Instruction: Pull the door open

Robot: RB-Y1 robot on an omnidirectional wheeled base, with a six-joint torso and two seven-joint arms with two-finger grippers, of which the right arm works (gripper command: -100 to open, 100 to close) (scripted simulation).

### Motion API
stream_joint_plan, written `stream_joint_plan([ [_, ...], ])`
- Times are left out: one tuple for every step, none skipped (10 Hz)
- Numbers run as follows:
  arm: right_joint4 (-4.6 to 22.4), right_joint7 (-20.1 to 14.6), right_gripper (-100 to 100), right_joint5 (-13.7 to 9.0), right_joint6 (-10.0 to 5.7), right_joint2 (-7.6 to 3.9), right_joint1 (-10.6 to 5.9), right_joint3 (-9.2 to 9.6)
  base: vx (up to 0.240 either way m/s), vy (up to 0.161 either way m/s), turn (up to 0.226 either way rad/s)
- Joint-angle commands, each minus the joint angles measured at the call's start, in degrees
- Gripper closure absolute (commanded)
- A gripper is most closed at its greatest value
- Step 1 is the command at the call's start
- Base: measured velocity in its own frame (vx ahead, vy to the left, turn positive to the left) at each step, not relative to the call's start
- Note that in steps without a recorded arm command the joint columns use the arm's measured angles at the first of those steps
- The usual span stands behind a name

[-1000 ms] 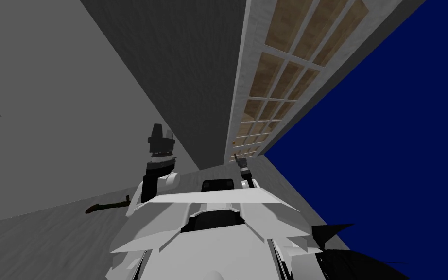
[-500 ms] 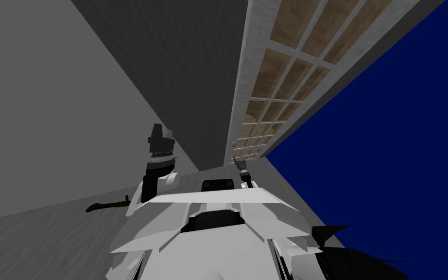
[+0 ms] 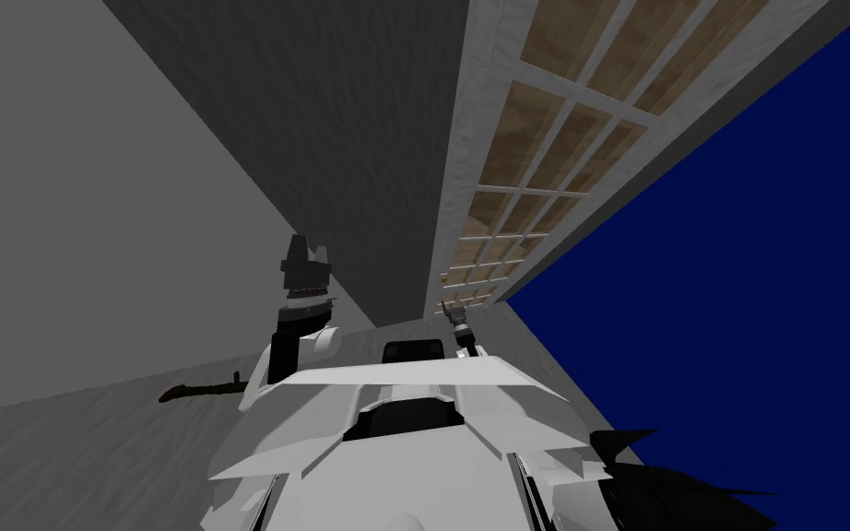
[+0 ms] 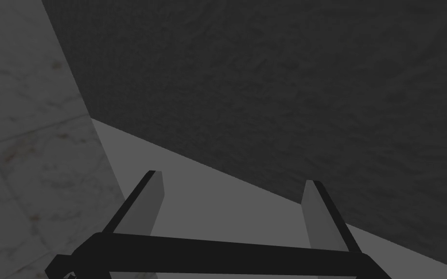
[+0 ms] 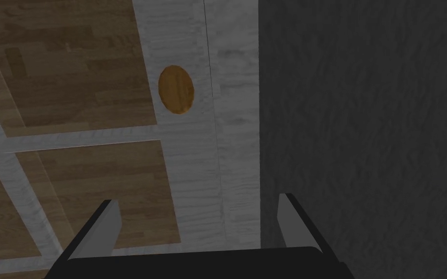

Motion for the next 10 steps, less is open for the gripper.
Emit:
stream_joint_plan([
  [1.44,1.63,-100,0.15,-0.37,0.05,-0.16,0.02,0.071,-0.056,0.031],
  [3.00,3.06,-100,0.26,-0.72,0.09,-0.51,-0.01,0.078,-0.068,0.047],
  [3.78,3.78,-100,0.32,-0.89,0.12,-0.69,-0.03,0.092,-0.083,0.025],
  [4.99,4.88,-100,0.41,-1.15,0.16,-0.96,-0.05,0.077,-0.083,0.027],
  [5.01,4.14,-100,0.28,-1.42,0.07,-1.14,-0.16,0.030,-0.037,0.011],
  [7.23,3.85,-100,0.28,-1.99,-0.48,-2.95,-0.14,0.030,0.038,-0.095],
  [8.07,3.65,-100,0.28,-2.20,-0.70,-3.67,-0.13,0.036,0.079,-0.110],
  [9.99,3.18,-100,0.27,-2.66,-1.18,-5.30,-0.10,0.057,0.092,-0.116],
  [11.07,2.92,-100,0.27,-2.92,-1.45,-6.22,-0.08,0.061,0.098,-0.080],
  [12.19,2.64,-100,0.27,-3.20,-1.74,-7.18,-0.07,0.059,0.077,-0.064],
])
